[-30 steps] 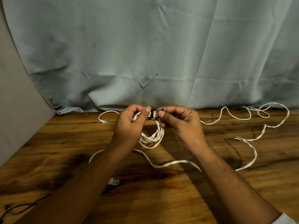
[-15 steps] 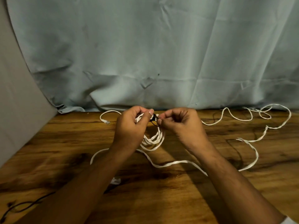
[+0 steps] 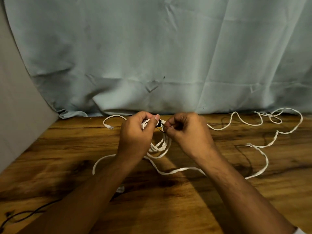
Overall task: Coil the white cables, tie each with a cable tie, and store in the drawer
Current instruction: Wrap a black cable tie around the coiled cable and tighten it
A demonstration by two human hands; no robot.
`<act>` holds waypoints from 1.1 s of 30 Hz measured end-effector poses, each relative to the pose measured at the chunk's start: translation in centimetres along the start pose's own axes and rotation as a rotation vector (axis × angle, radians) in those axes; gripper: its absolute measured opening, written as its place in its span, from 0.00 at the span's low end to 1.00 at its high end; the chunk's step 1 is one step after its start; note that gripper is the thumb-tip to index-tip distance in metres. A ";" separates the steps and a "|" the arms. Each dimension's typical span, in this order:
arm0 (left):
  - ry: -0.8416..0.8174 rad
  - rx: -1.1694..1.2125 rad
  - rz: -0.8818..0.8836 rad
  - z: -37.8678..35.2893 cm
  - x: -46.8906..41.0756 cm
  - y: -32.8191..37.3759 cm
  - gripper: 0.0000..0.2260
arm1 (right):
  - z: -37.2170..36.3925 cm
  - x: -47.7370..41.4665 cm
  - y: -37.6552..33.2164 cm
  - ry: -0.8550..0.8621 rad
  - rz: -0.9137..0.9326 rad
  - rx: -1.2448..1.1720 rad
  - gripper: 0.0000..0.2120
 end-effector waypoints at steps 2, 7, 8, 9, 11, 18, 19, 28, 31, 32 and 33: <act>-0.005 -0.019 -0.011 0.0 0.0 0.1 0.09 | 0.0 0.1 -0.1 -0.015 0.000 0.032 0.04; -0.023 -0.015 -0.037 -0.3 0.0 0.0 0.09 | 0.1 0.2 -0.3 0.005 0.022 0.086 0.03; -0.027 -0.007 -0.037 -0.3 0.0 -0.1 0.10 | 0.1 0.2 -0.3 0.005 0.021 0.091 0.02; -0.032 0.002 -0.033 -0.4 -0.1 -0.1 0.11 | 0.1 0.2 -0.3 0.001 0.021 0.096 0.02; -0.045 0.011 -0.030 -0.4 -0.1 -0.2 0.12 | 0.0 0.1 -0.3 -0.003 0.019 0.099 0.02; -0.070 0.048 -0.037 -0.5 -0.2 0.0 0.12 | 0.3 0.2 -0.1 0.013 -0.029 0.022 0.04; -0.074 0.053 -0.035 -0.6 -0.2 0.0 0.12 | 0.4 0.2 0.1 0.020 -0.040 -0.005 0.04; -0.136 0.091 0.007 -0.7 -0.2 -0.4 0.07 | 0.2 0.4 0.0 0.008 0.000 -0.018 0.08; -0.269 0.164 0.067 -0.9 -0.6 -0.7 0.13 | 0.8 0.2 0.5 0.028 0.017 -0.046 0.11; -0.295 0.167 0.072 -1.0 -0.7 -0.7 0.15 | 1.0 0.2 0.6 0.025 0.021 -0.051 0.12; -0.308 0.162 0.073 -1.0 -0.7 -0.8 0.16 | 1.2 0.2 0.7 0.017 0.031 -0.046 0.12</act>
Point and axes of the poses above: each hand's wrist, its own x-axis away from the middle knuckle, its own z-axis out of the back of the hand, y = z × x, the point moved 4 cm from there along -x, towards the middle knuckle, and after that the axes turned 12 degrees about -y, right-handed, at the moved point
